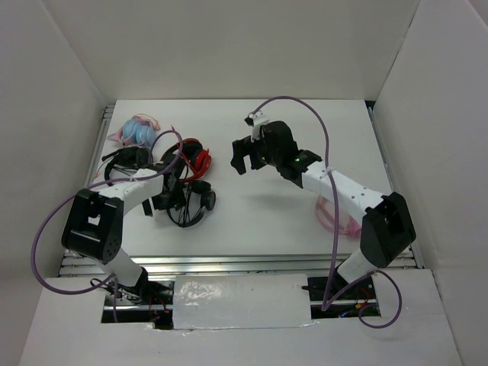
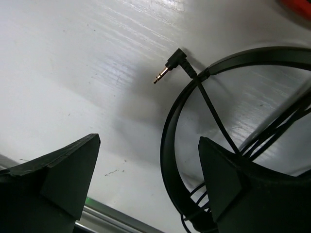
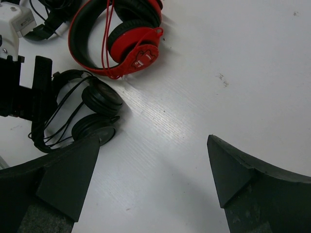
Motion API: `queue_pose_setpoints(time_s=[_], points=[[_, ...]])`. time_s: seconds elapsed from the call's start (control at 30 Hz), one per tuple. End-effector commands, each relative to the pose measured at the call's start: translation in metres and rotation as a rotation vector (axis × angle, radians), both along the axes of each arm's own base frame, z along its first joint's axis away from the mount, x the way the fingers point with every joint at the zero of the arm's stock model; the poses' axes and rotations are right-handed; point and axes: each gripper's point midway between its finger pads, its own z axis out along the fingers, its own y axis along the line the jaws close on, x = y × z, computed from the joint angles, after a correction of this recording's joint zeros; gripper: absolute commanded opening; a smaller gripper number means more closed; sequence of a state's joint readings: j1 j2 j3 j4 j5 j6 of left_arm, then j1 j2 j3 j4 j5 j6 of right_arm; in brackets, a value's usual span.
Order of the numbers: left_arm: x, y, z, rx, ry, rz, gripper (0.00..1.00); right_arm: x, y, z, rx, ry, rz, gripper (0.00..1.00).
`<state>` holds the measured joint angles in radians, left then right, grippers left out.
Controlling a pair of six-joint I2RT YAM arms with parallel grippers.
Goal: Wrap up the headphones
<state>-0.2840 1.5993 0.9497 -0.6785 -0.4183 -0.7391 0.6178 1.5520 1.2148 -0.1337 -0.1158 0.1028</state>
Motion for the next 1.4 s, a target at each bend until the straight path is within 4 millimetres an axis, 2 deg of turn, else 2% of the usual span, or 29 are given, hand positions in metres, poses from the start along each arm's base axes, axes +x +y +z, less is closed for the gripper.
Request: queue_pose_setpoints(time_s=[0.0,0.03,0.1,0.27,0.43,0.7,0.83,0.93,1.1,1.23,1.27,1.33,1.37], points=[[-0.001,0.005,0.026,0.026,-0.016,0.038,0.96,-0.006,0.003,0.024,0.045,-0.067,0.023,1.0],[0.0,0.006,0.029,0.03,-0.015,0.046,0.99,-0.007,0.003,0.024,0.049,-0.066,0.023,1.0],[-0.008,0.01,0.032,0.045,0.013,0.06,0.99,-0.01,0.004,0.024,0.047,-0.066,0.033,1.0],[-0.011,0.02,0.042,0.034,-0.012,0.113,0.99,-0.012,0.005,0.025,0.05,-0.069,0.051,1.0],[0.002,0.027,0.054,0.01,-0.072,0.129,0.99,-0.015,0.005,0.029,0.06,-0.08,0.056,1.0],[0.031,0.019,0.069,-0.161,-0.179,0.111,0.99,-0.016,0.003,0.033,0.061,-0.087,0.049,1.0],[0.038,0.028,0.072,-0.233,-0.222,0.149,0.98,-0.016,0.002,0.033,0.058,-0.088,0.05,1.0],[0.04,0.02,0.072,-0.313,-0.238,0.123,0.97,-0.016,0.003,0.031,0.055,-0.082,0.053,1.0],[0.028,0.006,0.055,-0.381,-0.216,0.079,0.89,-0.017,0.004,0.031,0.054,-0.082,0.054,1.0],[0.01,0.006,0.034,-0.38,-0.165,0.114,0.82,-0.016,0.004,0.029,0.041,-0.077,0.056,1.0],[0.009,0.006,0.033,-0.382,-0.168,0.114,0.73,-0.016,0.005,0.029,0.04,-0.08,0.056,1.0],[0.011,0.005,0.031,-0.388,-0.176,0.118,0.65,-0.017,0.004,0.028,0.042,-0.078,0.054,1.0],[0.014,0.004,0.031,-0.392,-0.185,0.118,0.48,-0.018,0.004,0.027,0.041,-0.078,0.054,1.0]])
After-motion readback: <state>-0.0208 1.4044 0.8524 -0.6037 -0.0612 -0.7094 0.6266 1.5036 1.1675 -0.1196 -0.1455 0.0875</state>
